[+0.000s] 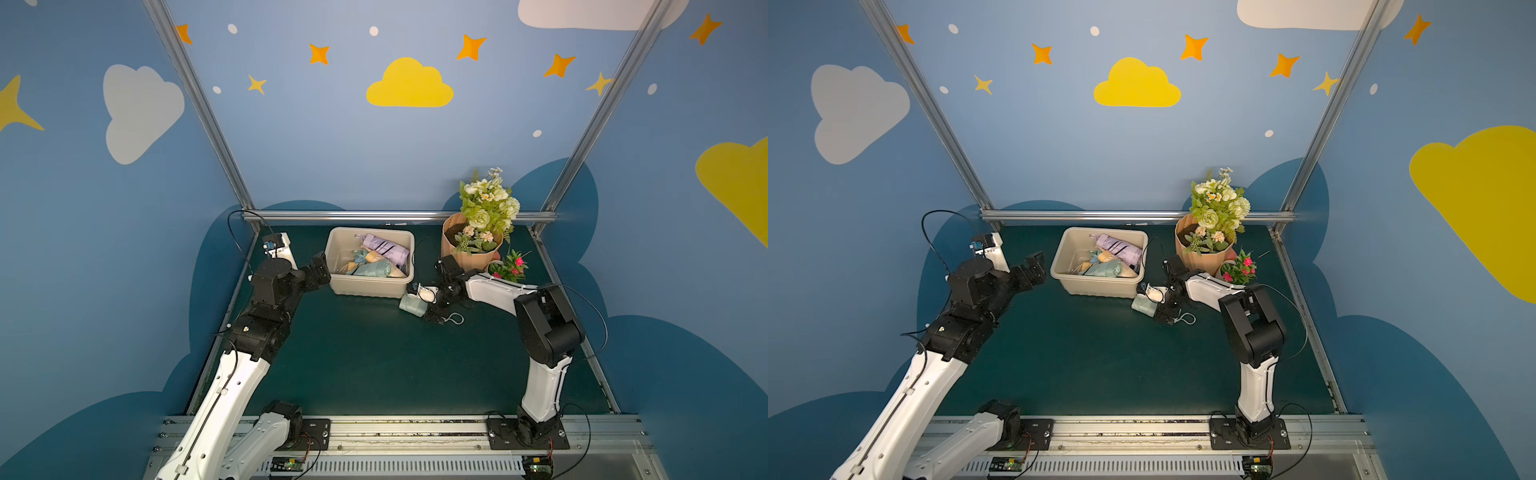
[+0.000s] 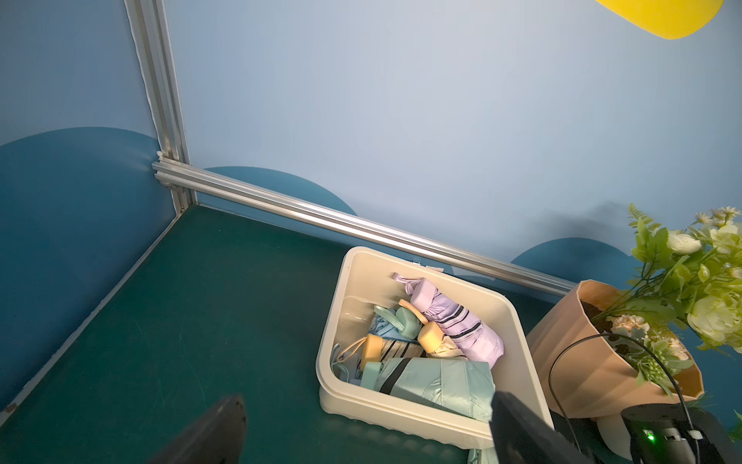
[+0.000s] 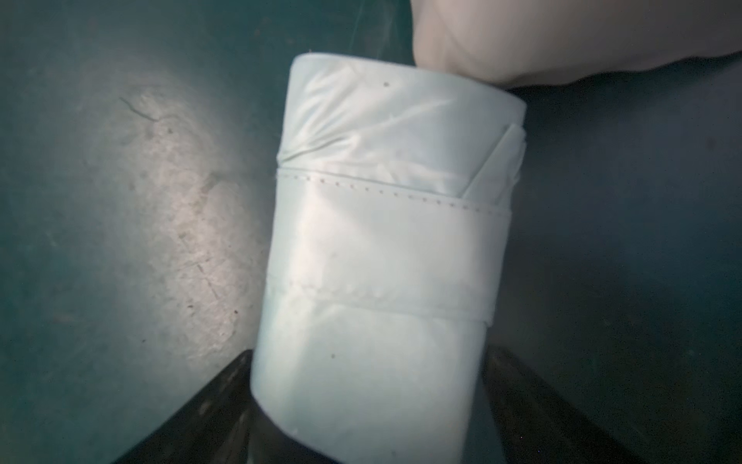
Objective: Put the umbrella into the storage box
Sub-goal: Pick up the umbrella from the center of the board.
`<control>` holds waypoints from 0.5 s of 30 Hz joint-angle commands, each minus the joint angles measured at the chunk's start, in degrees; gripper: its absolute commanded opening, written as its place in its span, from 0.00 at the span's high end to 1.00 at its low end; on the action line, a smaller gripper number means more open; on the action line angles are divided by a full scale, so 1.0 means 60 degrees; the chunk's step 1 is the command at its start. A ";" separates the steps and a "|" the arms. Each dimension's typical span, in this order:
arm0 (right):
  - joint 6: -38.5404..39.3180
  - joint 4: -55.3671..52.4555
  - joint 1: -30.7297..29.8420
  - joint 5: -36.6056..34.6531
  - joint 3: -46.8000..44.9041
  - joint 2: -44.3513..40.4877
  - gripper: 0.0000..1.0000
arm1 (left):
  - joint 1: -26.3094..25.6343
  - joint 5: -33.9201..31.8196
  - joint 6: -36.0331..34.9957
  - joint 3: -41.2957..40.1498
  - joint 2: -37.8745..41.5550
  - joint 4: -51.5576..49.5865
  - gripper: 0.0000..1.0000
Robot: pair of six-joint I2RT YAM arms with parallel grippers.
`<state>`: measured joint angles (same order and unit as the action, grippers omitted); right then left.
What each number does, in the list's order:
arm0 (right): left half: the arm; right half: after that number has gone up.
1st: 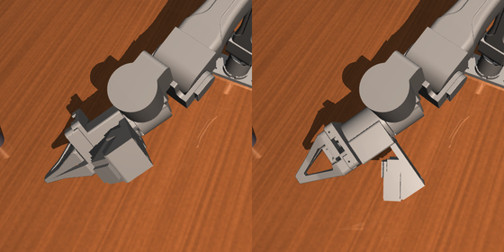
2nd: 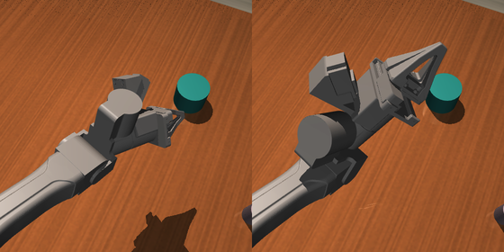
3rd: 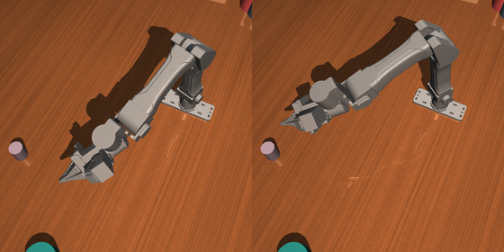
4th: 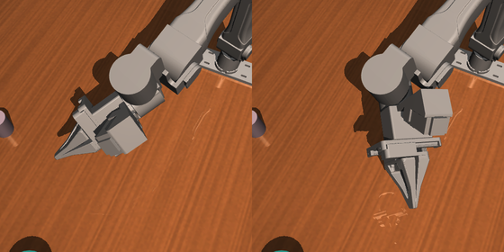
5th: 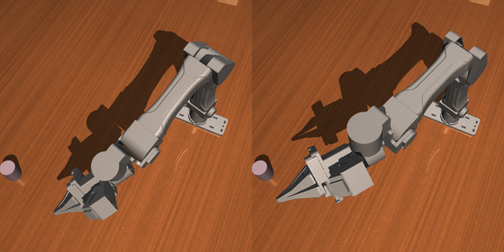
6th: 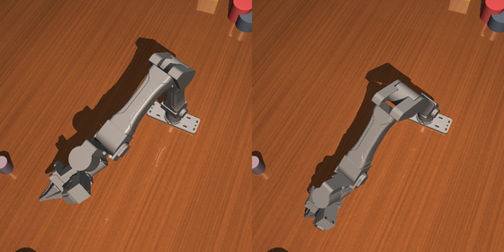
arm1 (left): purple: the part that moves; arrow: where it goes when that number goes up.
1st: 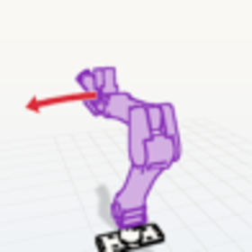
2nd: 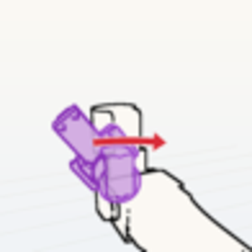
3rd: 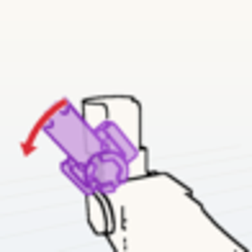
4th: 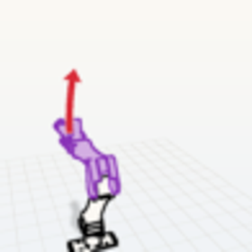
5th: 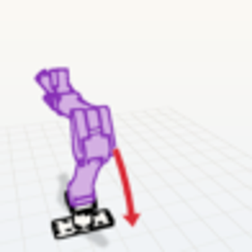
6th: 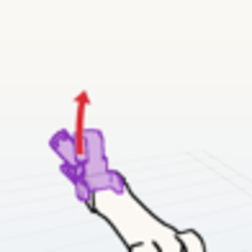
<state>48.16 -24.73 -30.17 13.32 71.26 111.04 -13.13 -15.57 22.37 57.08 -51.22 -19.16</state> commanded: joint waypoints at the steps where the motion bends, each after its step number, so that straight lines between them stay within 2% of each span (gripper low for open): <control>1: 0.0658 -0.0477 -0.0079 0.0649 0.0085 -0.0029 0.13 | 0.0034 -0.0130 0.0075 -0.0061 0.0081 -0.0111 0.00; 10: 0.0891 -0.0659 -0.0672 0.0724 -0.0854 -0.1001 0.17 | 0.0065 -0.0094 0.0208 -0.0123 -0.0025 -0.0053 0.00; 15: 0.0563 -0.0394 -0.0919 0.0185 -0.0962 -0.1180 0.08 | 0.0091 -0.0128 0.0428 -0.0275 0.0052 -0.0044 0.00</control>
<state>52.49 -26.65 -35.24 15.46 65.98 105.58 -12.86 -15.73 23.86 56.34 -51.35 -19.51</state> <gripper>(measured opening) 0.910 0.999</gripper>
